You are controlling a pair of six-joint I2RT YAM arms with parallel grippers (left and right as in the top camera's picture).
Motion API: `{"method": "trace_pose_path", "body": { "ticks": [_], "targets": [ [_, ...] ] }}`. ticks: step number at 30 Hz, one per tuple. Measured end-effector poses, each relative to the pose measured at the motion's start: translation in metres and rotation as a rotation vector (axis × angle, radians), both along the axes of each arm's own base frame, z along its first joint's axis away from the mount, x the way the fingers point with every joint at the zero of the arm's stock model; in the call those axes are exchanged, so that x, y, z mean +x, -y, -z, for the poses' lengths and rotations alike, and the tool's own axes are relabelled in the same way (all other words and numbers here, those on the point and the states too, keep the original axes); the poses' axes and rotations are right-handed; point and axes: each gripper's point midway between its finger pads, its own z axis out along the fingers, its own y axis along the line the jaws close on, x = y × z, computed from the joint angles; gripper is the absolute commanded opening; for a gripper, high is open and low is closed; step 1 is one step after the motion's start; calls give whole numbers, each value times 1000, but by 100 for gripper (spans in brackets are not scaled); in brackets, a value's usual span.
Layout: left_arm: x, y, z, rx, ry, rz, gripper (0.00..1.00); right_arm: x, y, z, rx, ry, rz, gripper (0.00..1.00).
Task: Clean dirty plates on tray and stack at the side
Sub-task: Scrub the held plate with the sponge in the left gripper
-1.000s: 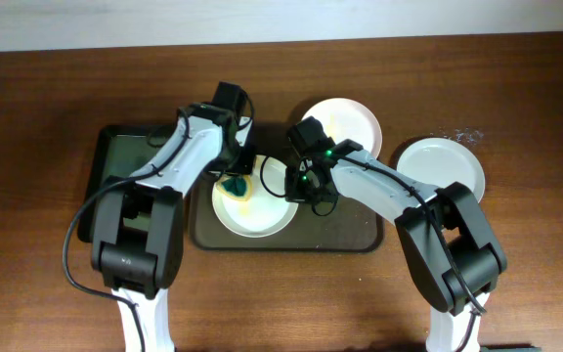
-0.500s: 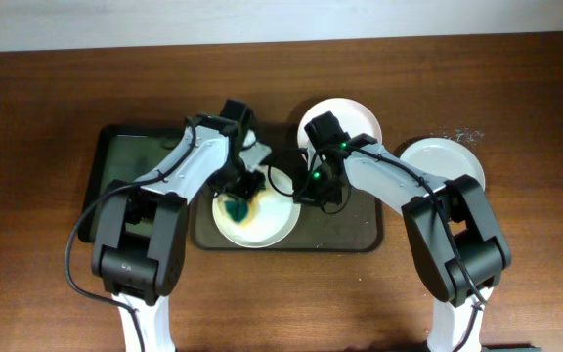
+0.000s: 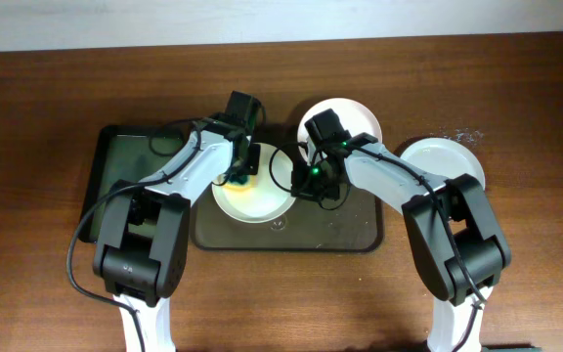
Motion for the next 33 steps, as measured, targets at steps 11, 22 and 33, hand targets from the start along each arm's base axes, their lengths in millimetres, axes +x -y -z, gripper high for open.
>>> {"method": "trace_pose_path", "body": {
  "ticks": [11, 22, 33],
  "targets": [
    [-53, 14, 4, -149, -253, 483, 0, -1, 3, -1, -15, -11, 1, 4],
    [-95, 50, 1, -355, -313, 864, 0, 0, 5, 0, -28, -1, -3, 4],
    [-25, 54, 3, -252, -64, 699, 0, 5, 11, 1, -42, 6, 23, 4]
  ]
}}
